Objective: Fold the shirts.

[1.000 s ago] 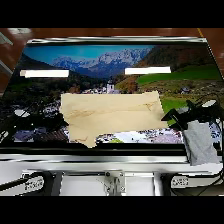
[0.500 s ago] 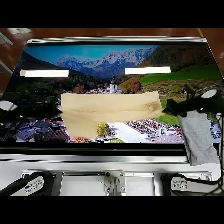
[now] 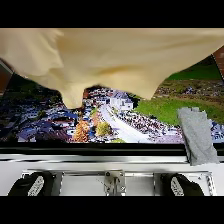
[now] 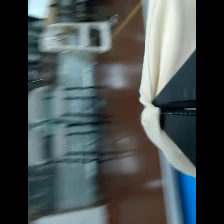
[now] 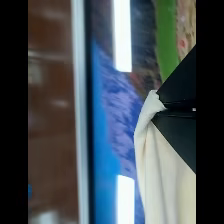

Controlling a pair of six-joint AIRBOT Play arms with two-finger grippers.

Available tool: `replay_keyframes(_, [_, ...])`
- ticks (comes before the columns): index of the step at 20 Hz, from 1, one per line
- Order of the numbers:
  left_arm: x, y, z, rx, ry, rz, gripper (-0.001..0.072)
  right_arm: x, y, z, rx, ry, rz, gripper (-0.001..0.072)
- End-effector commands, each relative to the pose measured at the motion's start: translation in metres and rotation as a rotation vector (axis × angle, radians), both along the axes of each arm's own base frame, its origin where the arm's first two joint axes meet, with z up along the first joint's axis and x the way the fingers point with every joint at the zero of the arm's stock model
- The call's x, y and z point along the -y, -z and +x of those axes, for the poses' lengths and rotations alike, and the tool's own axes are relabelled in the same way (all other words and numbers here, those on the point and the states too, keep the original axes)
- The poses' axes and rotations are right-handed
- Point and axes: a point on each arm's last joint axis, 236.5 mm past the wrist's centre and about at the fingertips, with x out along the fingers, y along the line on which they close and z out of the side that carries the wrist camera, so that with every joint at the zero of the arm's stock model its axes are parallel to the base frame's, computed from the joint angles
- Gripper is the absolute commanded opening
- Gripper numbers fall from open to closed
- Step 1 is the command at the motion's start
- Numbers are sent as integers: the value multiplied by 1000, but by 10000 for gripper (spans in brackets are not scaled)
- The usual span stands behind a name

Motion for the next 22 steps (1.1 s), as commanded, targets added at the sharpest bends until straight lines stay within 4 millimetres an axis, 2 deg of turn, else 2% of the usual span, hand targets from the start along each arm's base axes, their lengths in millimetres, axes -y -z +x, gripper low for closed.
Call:
replay_keyframes(1, [-21, -45, -103, 129, -200, 34, 32, 19, -54, -98, 147, 215, -87, 64])
replay_keyframes(2, [-27, -34, -113, 89, -239, 56, 32, 19, -47, -114, 119, 232, -96, 64])
replay_keyframes(4, [-25, -6, -122, -21, -245, 82, 32, 12, -24, -136, 31, 226, -102, 64])
replay_keyframes(8, [-23, 42, -124, -213, -231, 112, 32, 6, 26, -157, -182, 211, -102, 64])
replay_keyframes(9, [-23, 48, -123, -241, -228, 116, 33, 9, 34, -160, -221, 221, -104, 65])
replay_keyframes(12, [-25, 72, -115, -337, -221, 123, 32, 35, 56, -163, -333, 314, -116, 64])
replay_keyframes(15, [-31, 121, -86, -518, -203, 114, 33, 42, 84, -142, -476, 298, -102, 64])
replay_keyframes(16, [-35, 142, -73, -586, -200, 107, 33, 45, 103, -132, -559, 282, -101, 64])
replay_keyframes(19, [-51, 228, -24, -849, -198, 80, 33, 49, 184, -88, -821, 208, -41, 63])
replay_keyframes(22, [-64, 306, 44, -978, -189, 22, 32, 53, 273, -26, -960, 145, 42, 63])
